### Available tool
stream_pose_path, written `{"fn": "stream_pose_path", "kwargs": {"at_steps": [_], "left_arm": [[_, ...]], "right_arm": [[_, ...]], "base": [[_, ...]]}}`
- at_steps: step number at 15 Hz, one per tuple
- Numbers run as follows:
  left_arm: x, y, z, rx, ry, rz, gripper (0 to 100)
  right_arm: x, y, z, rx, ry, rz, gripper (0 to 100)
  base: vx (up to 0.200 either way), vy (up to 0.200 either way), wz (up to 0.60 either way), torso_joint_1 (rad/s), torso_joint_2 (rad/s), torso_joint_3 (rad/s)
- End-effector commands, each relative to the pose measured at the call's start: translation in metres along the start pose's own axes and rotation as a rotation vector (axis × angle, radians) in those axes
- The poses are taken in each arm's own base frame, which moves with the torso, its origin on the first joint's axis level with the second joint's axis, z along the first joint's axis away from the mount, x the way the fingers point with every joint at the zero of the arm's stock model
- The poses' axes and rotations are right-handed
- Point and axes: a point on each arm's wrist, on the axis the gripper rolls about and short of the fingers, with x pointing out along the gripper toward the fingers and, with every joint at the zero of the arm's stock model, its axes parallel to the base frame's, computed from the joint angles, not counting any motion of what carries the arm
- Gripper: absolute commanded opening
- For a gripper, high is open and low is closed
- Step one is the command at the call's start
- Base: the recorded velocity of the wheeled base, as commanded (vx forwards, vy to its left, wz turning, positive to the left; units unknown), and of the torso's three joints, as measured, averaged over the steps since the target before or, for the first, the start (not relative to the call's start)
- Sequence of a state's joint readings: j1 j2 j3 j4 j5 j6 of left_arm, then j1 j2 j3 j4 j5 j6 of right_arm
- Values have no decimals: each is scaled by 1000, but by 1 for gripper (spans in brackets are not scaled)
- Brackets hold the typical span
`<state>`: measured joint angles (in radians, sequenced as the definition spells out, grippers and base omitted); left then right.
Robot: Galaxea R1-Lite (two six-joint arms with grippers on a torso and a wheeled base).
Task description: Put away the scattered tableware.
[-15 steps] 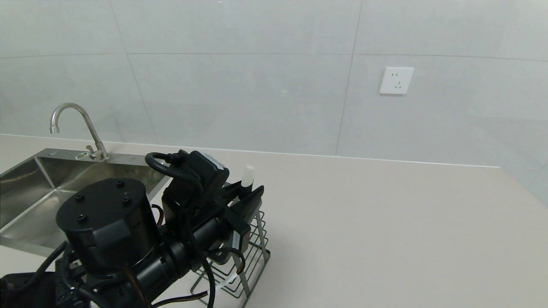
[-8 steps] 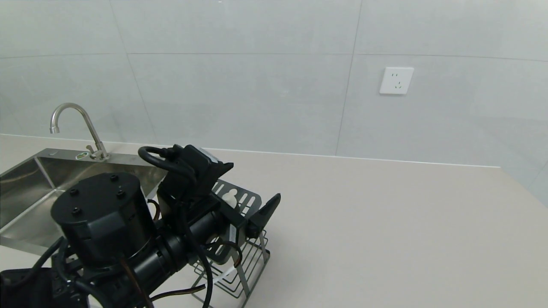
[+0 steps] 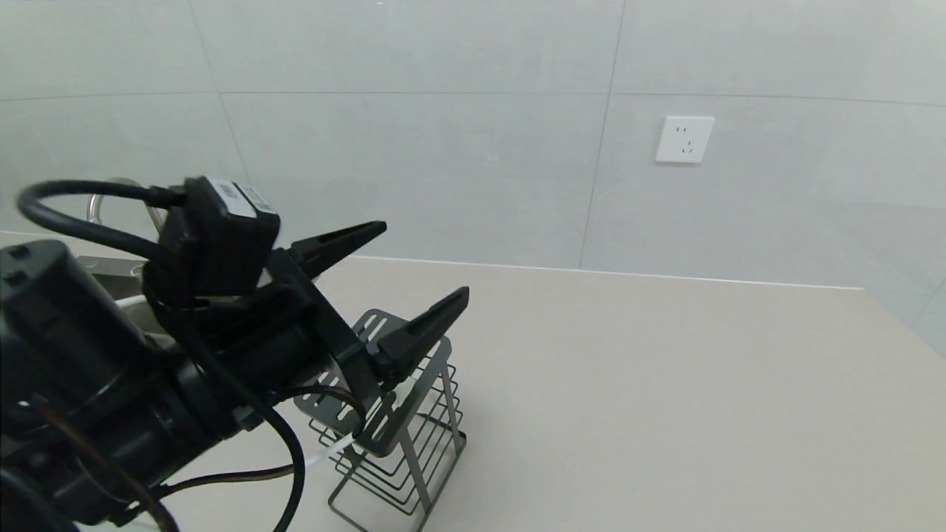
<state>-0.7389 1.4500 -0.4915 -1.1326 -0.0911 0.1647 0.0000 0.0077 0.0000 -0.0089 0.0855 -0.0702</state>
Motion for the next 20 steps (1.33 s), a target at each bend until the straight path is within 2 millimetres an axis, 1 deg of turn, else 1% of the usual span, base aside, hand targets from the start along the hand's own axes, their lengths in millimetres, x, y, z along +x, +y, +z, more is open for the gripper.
{"fn": "stream_pose_path", "kwargs": {"at_steps": [1,3,5,6,7,9,10,11,12,13,14,15,16,17,20], "left_arm": [[-7,13,25,15,-100,37,100],[-16,31,33,21,-144,37,100],[-29,54,33,23,-165,97,100],[-35,60,35,19,-181,110,100],[-52,69,43,16,-225,143,100],[-71,67,55,54,-280,188,100],[-85,63,63,74,-307,221,100],[-89,63,64,79,-313,231,100],[-118,60,68,126,-338,339,100],[-138,53,63,153,-330,402,100],[-148,46,59,164,-329,418,100],[-172,27,48,177,-326,436,100],[-180,19,44,182,-321,444,100],[-199,2,33,173,-303,453,100],[-235,-34,-10,111,-241,448,100]], "right_arm": [[0,0,0,1,1,0,0],[0,0,0,4,1,-1,0],[0,0,0,4,1,0,0],[0,0,0,4,1,0,0],[0,0,0,4,1,0,0],[0,0,0,4,1,0,0],[0,0,0,4,1,2,0],[0,0,0,4,1,2,0],[0,0,0,4,1,2,0],[0,0,0,4,1,2,0],[0,0,0,3,1,2,0],[0,0,0,1,1,2,0],[0,0,0,1,1,2,0],[0,0,0,1,1,2,0],[0,0,0,1,1,2,0]], "base": [[0,0,0,0,0,0],[0,0,0,0,0,0],[0,0,0,0,0,0],[0,0,0,0,0,0],[0,0,0,0,0,0],[0,0,0,0,0,0],[0,0,0,0,0,0],[0,0,0,0,0,0],[0,0,0,0,0,0],[0,0,0,0,0,0],[0,0,0,0,0,0],[0,0,0,0,0,0],[0,0,0,0,0,0],[0,0,0,0,0,0],[0,0,0,0,0,0]]}}
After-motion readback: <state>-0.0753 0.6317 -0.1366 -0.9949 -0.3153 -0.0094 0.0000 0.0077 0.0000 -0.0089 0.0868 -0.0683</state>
